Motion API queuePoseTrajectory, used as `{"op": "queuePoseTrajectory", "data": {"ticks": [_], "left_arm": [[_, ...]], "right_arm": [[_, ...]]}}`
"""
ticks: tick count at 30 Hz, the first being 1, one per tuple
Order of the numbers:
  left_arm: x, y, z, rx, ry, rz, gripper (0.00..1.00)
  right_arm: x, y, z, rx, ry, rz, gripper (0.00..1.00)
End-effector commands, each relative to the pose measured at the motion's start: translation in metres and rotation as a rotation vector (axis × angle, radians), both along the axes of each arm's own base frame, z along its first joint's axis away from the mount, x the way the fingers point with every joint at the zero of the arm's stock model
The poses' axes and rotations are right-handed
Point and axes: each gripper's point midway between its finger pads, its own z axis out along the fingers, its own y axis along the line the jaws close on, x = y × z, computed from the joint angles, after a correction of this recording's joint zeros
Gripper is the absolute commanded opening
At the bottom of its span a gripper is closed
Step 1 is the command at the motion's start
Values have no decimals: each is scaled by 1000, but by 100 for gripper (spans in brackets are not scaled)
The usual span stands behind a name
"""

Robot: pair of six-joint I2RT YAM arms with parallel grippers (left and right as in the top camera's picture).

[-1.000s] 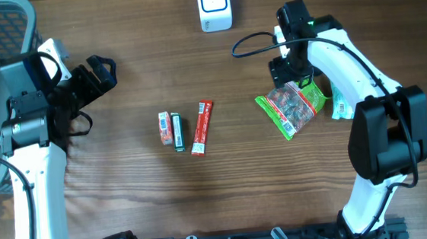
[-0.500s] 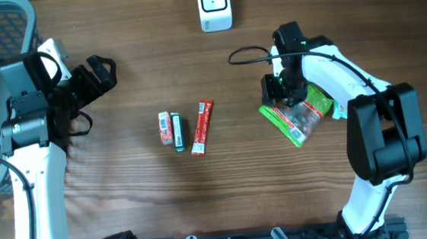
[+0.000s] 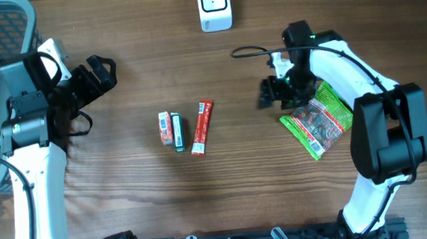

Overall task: Scan the item barcode
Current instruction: 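Move the right gripper to the red stick and grasp it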

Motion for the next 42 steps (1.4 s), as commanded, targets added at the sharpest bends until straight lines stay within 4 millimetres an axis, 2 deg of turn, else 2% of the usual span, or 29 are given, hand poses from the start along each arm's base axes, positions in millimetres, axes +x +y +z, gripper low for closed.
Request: {"op": "queuePoseTrajectory", "data": {"ticks": [1, 4, 6, 7, 10, 12, 16, 17, 18, 20, 22, 23, 25, 32, 37, 42], "left_arm": [[3, 3, 5, 19, -15, -3, 100], [3, 3, 5, 19, -15, -3, 100], [3, 3, 5, 19, -15, -3, 100], [3, 3, 5, 19, -15, -3, 100], [3, 3, 5, 19, -15, -3, 100], [3, 3, 5, 19, -15, -3, 100], [3, 3, 5, 19, -15, -3, 100], [3, 3, 5, 19, -15, -3, 100], [3, 3, 5, 19, -15, -3, 100], [3, 3, 5, 19, -15, -3, 100], [3, 3, 5, 19, -15, -3, 100], [3, 3, 5, 19, -15, -3, 100], [3, 3, 5, 19, -15, -3, 100], [3, 3, 5, 19, -15, -3, 100], [3, 3, 5, 19, -15, -3, 100], [3, 3, 5, 19, -15, -3, 100]], "right_arm": [[10, 61, 32, 193, -36, -41, 100], [7, 89, 31, 208, -28, -74, 99], [1, 113, 31, 202, -69, -11, 62], [-1, 120, 27, 166, -92, -5, 53], [-1, 126, 10, -78, -191, -106, 57], [-2, 128, 7, -180, -252, -171, 57], [-15, 162, 10, -190, -333, -197, 52], [-16, 169, 12, -183, -359, -185, 48], [-18, 178, 15, -204, -429, -169, 40], [-19, 180, 18, -246, -495, -163, 35], [-23, 183, 19, -267, -528, -153, 26], [-25, 185, 18, -264, -518, -170, 25], [-26, 185, 13, -268, -505, -192, 25], [-31, 180, -24, -334, -452, -183, 24], [-28, 177, -24, -343, -464, -186, 25], [-28, 175, -24, -365, -484, -103, 24]]}}
